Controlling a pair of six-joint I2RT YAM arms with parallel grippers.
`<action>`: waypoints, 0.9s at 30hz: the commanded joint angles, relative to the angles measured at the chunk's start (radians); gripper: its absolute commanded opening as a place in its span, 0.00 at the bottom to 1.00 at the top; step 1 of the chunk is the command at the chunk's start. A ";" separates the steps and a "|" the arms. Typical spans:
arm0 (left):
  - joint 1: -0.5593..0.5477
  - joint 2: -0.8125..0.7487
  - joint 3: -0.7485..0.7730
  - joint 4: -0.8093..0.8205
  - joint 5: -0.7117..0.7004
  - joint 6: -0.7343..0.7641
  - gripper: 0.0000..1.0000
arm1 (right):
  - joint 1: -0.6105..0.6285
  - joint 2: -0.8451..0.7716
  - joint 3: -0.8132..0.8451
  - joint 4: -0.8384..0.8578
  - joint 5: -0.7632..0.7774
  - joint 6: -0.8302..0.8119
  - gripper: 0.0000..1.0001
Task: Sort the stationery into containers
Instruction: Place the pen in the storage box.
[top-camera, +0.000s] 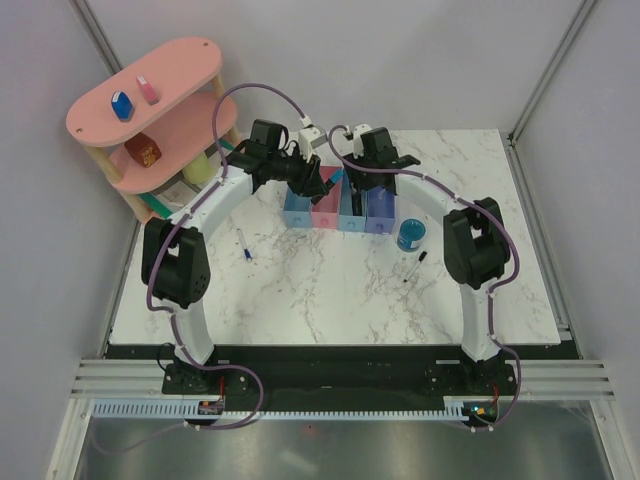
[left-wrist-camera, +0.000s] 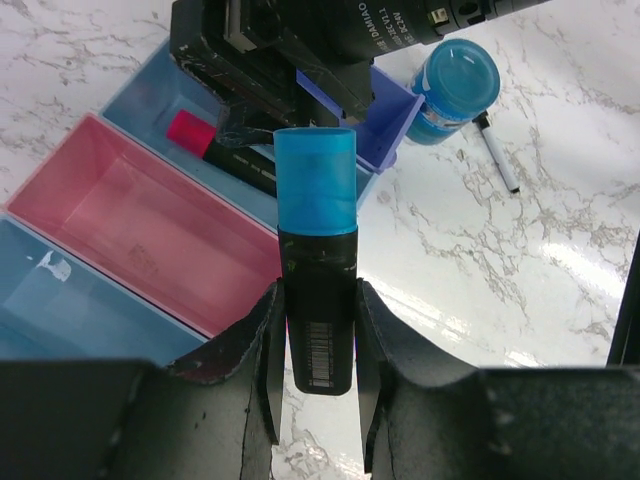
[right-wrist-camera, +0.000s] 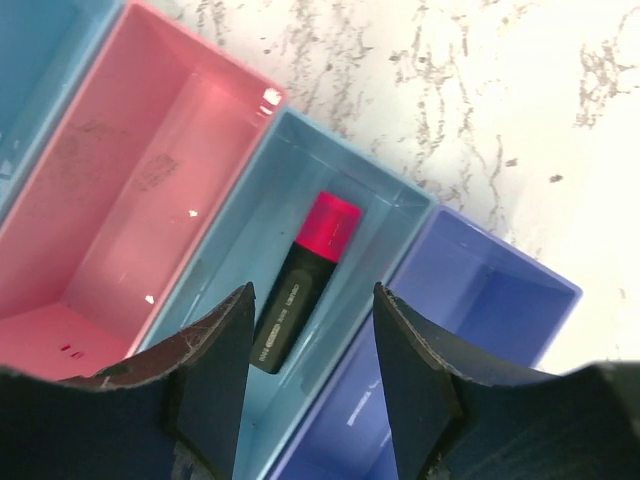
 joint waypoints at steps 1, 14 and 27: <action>0.007 0.002 0.004 0.091 0.034 -0.068 0.02 | -0.021 -0.046 0.004 0.028 0.032 0.006 0.58; 0.007 0.169 0.057 0.266 0.056 -0.310 0.02 | -0.145 -0.241 -0.111 0.044 0.056 -0.024 0.59; -0.016 0.338 0.192 0.412 0.174 -0.562 0.02 | -0.165 -0.367 -0.311 0.083 0.067 -0.072 0.58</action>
